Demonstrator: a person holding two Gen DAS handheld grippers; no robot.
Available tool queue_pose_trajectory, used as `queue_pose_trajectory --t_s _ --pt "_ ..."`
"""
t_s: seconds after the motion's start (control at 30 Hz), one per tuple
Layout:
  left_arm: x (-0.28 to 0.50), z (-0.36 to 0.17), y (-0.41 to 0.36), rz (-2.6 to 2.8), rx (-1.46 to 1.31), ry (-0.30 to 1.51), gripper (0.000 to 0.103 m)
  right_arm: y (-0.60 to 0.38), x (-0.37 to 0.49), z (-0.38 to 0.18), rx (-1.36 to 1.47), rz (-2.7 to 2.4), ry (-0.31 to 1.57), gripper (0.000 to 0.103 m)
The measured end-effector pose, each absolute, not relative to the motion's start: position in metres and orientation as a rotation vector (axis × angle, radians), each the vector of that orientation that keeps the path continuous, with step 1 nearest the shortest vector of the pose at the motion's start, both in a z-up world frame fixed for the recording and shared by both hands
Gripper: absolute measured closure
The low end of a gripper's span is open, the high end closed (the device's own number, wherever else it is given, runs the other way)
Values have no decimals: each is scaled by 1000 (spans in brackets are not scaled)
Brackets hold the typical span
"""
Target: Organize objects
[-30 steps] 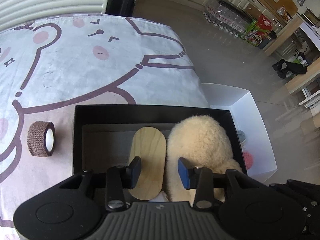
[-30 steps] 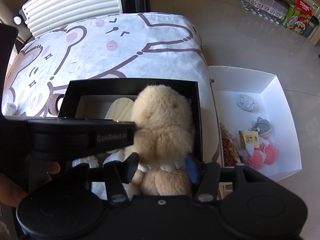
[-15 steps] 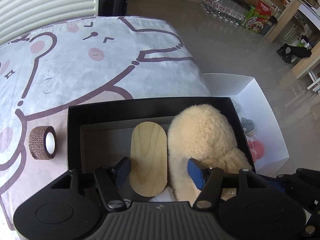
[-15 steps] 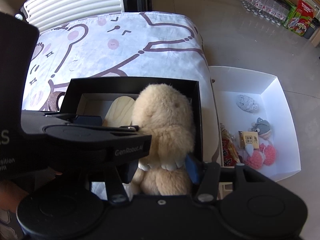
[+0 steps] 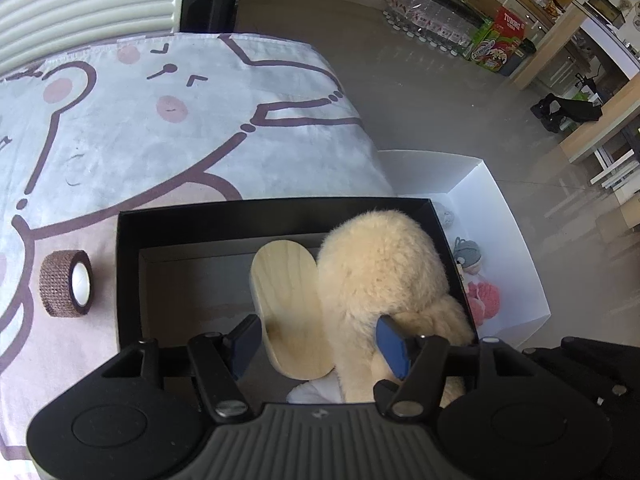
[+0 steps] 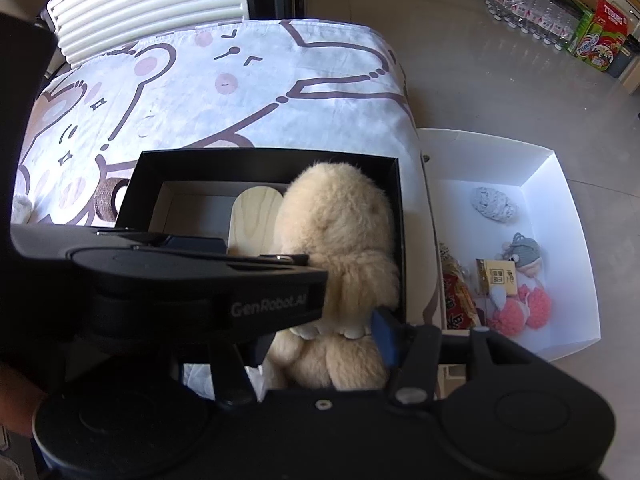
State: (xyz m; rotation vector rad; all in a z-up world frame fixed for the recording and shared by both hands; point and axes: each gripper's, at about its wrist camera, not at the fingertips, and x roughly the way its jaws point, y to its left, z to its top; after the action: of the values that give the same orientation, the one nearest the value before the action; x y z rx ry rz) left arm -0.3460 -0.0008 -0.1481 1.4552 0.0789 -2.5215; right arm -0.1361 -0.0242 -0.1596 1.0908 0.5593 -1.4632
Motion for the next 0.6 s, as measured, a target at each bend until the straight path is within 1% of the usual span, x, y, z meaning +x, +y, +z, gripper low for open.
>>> queue_pose_trajectory --t_s 0.3,0.4,0.47,0.6 --pt "-327 -119 3 -2542 1391 -29 36 -11 -137 -138 1070 -1523 505 51" --pt "-318 -109 4 -2539 1367 -55 32 -3 -137 -131 1062 -1550 490 50" --pt "-312 -103 5 -2534 1353 -71 25 2 -138 -127 1062 -1569 478 50" --pt "-300 -89 5 -2518 1322 -103 21 14 -139 -118 1057 -1607 462 46"
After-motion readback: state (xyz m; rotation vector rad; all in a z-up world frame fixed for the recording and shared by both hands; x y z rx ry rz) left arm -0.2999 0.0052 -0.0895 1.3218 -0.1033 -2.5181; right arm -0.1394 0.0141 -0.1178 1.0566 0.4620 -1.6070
